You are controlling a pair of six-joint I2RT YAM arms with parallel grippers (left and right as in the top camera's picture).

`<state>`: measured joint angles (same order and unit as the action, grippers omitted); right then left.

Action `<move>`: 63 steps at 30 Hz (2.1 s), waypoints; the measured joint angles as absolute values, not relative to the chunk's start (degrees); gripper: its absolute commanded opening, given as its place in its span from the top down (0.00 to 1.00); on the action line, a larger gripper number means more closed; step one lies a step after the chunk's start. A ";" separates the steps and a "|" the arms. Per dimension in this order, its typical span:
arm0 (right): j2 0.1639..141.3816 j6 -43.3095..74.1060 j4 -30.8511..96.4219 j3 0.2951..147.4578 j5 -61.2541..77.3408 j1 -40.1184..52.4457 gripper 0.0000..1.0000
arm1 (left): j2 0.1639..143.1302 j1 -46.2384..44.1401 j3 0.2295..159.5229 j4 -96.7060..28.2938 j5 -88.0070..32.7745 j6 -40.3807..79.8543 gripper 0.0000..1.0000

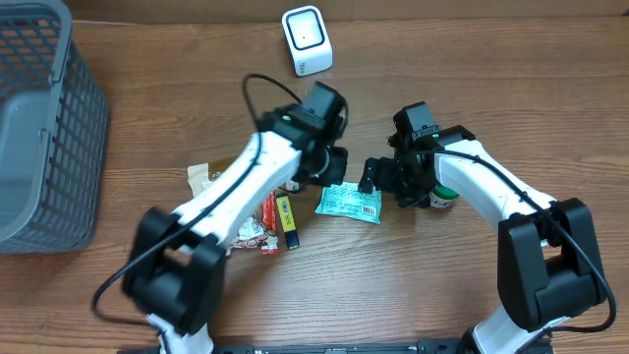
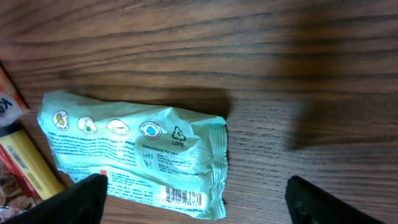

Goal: Scan the item barcode

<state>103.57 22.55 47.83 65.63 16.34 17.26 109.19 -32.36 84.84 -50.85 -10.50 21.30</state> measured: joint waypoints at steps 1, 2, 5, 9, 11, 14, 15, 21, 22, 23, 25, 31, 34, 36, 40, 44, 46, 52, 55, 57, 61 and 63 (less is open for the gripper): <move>103.57 22.46 47.53 65.21 16.40 17.28 0.12 | 110.85 -32.67 84.84 -50.46 -9.91 21.98 0.96; 103.57 22.44 47.29 64.84 16.64 17.26 0.12 | 112.09 -32.88 84.84 -50.06 -9.54 22.39 0.96; 103.57 22.46 46.24 63.79 17.56 17.28 0.12 | 115.26 -32.93 84.77 -48.90 -8.23 23.33 0.96; 103.57 22.44 45.01 63.24 19.29 17.28 0.12 | 117.97 -32.91 84.77 -47.57 -6.87 24.18 0.96; 103.57 22.46 43.97 62.65 19.75 17.28 0.12 | 119.13 -32.91 84.79 -47.44 -6.79 24.43 0.96; 103.57 22.52 41.50 61.01 20.62 17.28 0.12 | 120.29 -32.58 85.34 -47.79 -7.03 24.56 0.96; 103.57 22.55 40.45 60.20 21.12 17.28 0.13 | 120.46 -32.53 85.52 -47.97 -7.07 24.58 0.96; 103.35 22.68 34.87 58.00 26.39 17.28 0.18 | 120.90 -32.53 85.97 -48.23 -7.27 24.97 0.96; 103.35 22.74 33.85 57.56 27.46 17.28 0.21 | 120.90 -32.53 85.97 -48.23 -7.29 24.97 0.96; 103.35 22.90 33.10 57.21 28.27 17.28 0.23 | 120.92 -32.53 85.97 -48.21 -7.29 24.97 0.96; 103.35 23.73 32.01 56.45 29.69 17.28 0.27 | 120.92 -32.53 85.97 -48.21 -7.29 24.97 0.96; 103.44 24.99 29.23 55.81 31.18 17.28 0.33 | 120.95 -32.53 85.97 -48.16 -7.29 24.93 0.96; 103.46 25.28 28.01 55.81 31.31 17.28 0.35 | 120.95 -32.53 85.97 -48.10 -7.27 24.91 0.96; 103.46 25.41 27.81 55.81 31.33 17.28 0.41 | 120.99 -32.53 85.97 -47.94 -7.29 24.84 0.96; 103.46 25.47 29.58 55.81 31.35 17.28 0.41 | 121.05 -32.53 85.97 -47.22 -7.49 23.68 0.96; 103.46 25.45 32.21 55.79 31.38 17.28 0.41 | 121.12 -32.53 85.97 -46.41 -7.86 23.42 0.96; 103.46 25.50 33.76 55.79 31.46 17.28 0.41 | 121.21 -32.56 85.97 -45.56 -8.12 23.38 0.96; 103.46 25.19 37.41 55.81 32.12 17.28 0.29 | 121.40 -32.60 85.97 -43.81 -8.45 22.26 0.96; 103.44 24.03 38.44 55.86 32.88 17.28 0.25 | 121.82 -32.60 86.70 -43.68 -8.56 21.61 0.96; 103.44 22.96 39.38 56.03 33.19 17.28 0.24 | 122.52 -32.60 88.33 -44.71 -8.51 20.84 0.94; 103.44 20.62 43.51 57.12 31.92 17.28 0.24 | 124.49 -32.18 93.47 -48.60 -8.21 20.56 0.91; 103.44 19.64 46.06 58.17 30.04 17.28 0.23 | 125.21 -31.83 97.41 -51.42 -8.03 20.43 0.87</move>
